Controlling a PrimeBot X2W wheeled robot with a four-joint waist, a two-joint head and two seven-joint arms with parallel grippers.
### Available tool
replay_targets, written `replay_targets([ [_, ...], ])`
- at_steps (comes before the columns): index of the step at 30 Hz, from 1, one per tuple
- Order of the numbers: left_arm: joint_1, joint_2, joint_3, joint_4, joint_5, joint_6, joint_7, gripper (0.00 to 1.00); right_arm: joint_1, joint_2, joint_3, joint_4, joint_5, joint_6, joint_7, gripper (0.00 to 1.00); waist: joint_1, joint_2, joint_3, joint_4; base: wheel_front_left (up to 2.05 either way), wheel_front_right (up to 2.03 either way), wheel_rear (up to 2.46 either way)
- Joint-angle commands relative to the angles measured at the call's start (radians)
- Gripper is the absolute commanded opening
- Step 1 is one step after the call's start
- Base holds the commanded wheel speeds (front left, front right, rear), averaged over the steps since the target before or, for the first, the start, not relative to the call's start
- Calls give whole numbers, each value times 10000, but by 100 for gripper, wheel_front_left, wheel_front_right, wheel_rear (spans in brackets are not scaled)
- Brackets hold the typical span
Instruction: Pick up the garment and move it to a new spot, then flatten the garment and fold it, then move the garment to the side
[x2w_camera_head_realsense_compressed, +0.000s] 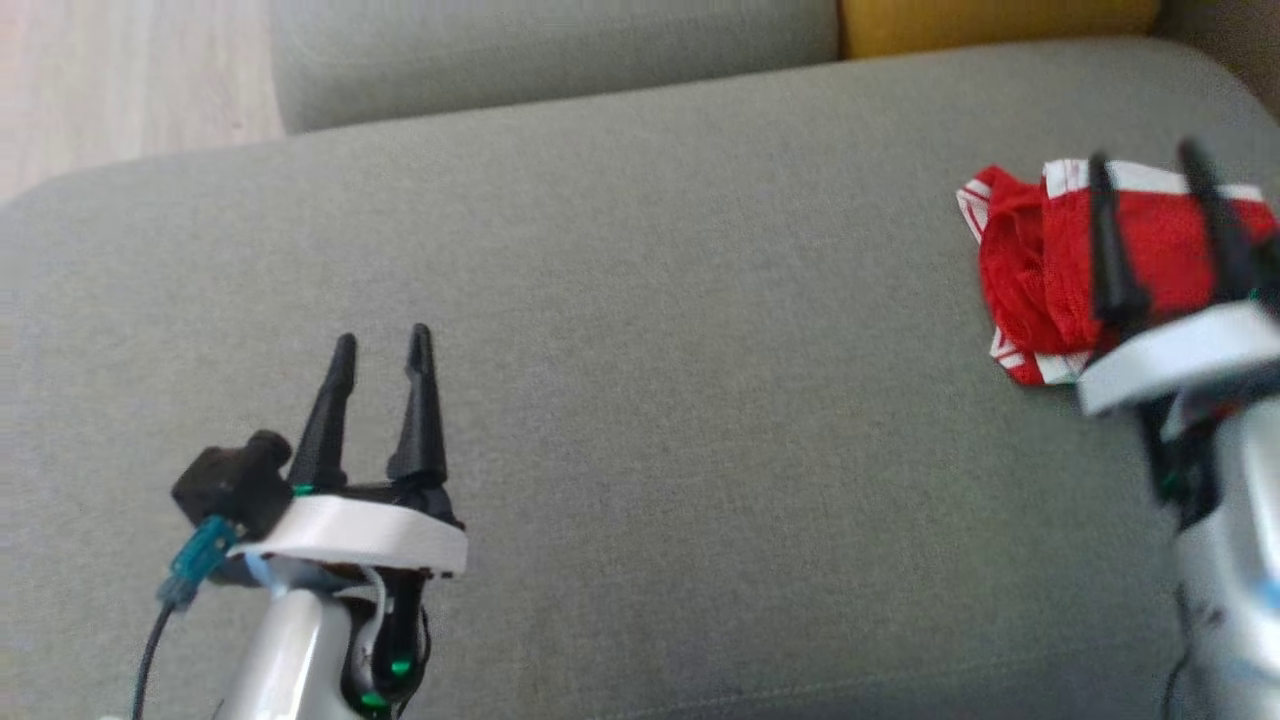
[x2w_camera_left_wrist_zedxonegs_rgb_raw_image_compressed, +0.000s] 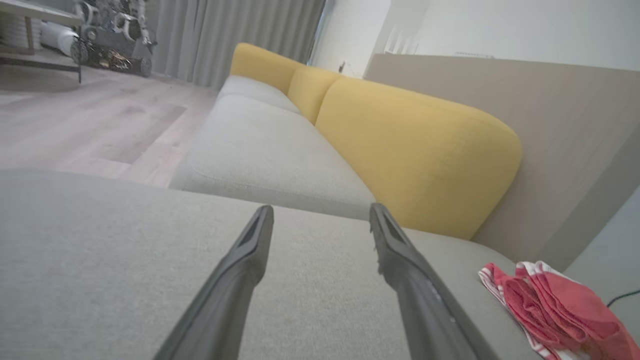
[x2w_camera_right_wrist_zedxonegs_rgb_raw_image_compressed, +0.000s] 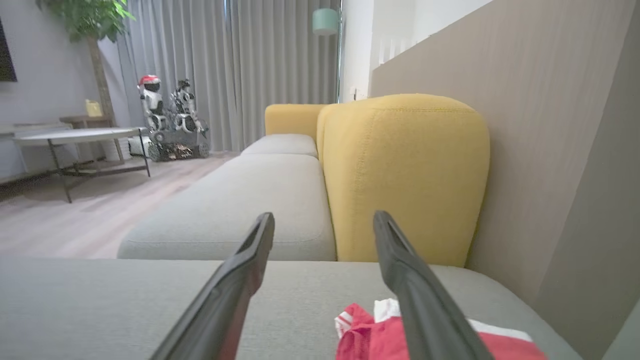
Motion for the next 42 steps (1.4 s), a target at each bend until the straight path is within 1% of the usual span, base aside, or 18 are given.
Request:
replay_targets([
  [1, 62, 28, 460, -411, -52, 94, -61, 100, 239, 223, 45, -574, -81, -9, -243, 100, 0, 0, -390, 246, 0, 0, 0],
  [2, 62, 28, 460, -411, -52, 94, -61, 100, 239, 223, 45, -574, -81, -9, -243, 100, 0, 0, -390, 246, 0, 0, 0],
  [8, 627, 28, 471, -419, -9, 48, -61, 100, 2043, 1425, -146, -1217, -312, -9, -780, 100, 0, 0, -788, 552, 0, 0, 0],
  [10, 802, 28, 439, -371, 47, 39, -61, 100, 2557, 1562, -56, -1352, -645, -9, -957, 100, 0, 0, -879, 629, 0, 0, 0],
  [15, 1255, 28, 500, -471, 191, 28, -61, 100, 3413, 2013, -279, -1387, -803, -9, -1222, 100, 0, 0, -975, 651, 0, 0, 0],
  [19, 1488, 28, 597, -507, 313, 33, -61, 100, 3711, 2144, -140, -1326, -1199, -9, -1371, 100, 0, 0, -971, 593, 0, 0, 0],
  [23, 1536, 28, 712, -584, 312, 45, -61, 100, 3766, 2191, -137, -1245, -1294, -9, -1449, 100, 0, 0, -960, 543, 0, 0, 0],
  [26, 1562, 28, 863, -657, 46, -31, -61, 100, 3737, 2202, -145, -1222, -1292, -9, -1477, 100, 0, 0, -957, 514, 0, 0, 0],
  [31, 1608, 28, 1038, -756, -161, -280, -61, 100, 3715, 2207, -94, -1192, -1201, -9, -1503, 100, 0, 0, -978, 495, 0, 0, 0],
  [33, 1668, 28, 1009, -718, -500, -572, -61, 100, 3708, 2207, -65, -1176, -1171, -9, -1510, 100, 0, 0, -986, 488, 0, 0, 0],
  [36, 1689, 28, 1123, -752, -590, -891, -61, 100, 3716, 2208, -23, -1170, -1132, -9, -1517, 100, 0, 0, -996, 490, 0, 0, 0],
  [38, 1699, 28, 1211, -799, -612, -993, -61, 100, 3715, 2208, -21, -1162, -1111, -9, -1521, 100, 0, 0, -995, 490, 0, 0, 0],
  [42, 1717, 28, 1314, -894, -644, -1058, -61, 100, 3710, 2209, -18, -1158, -1086, -9, -1526, 100, 0, 0, -983, 494, 0, 0, 0],
])
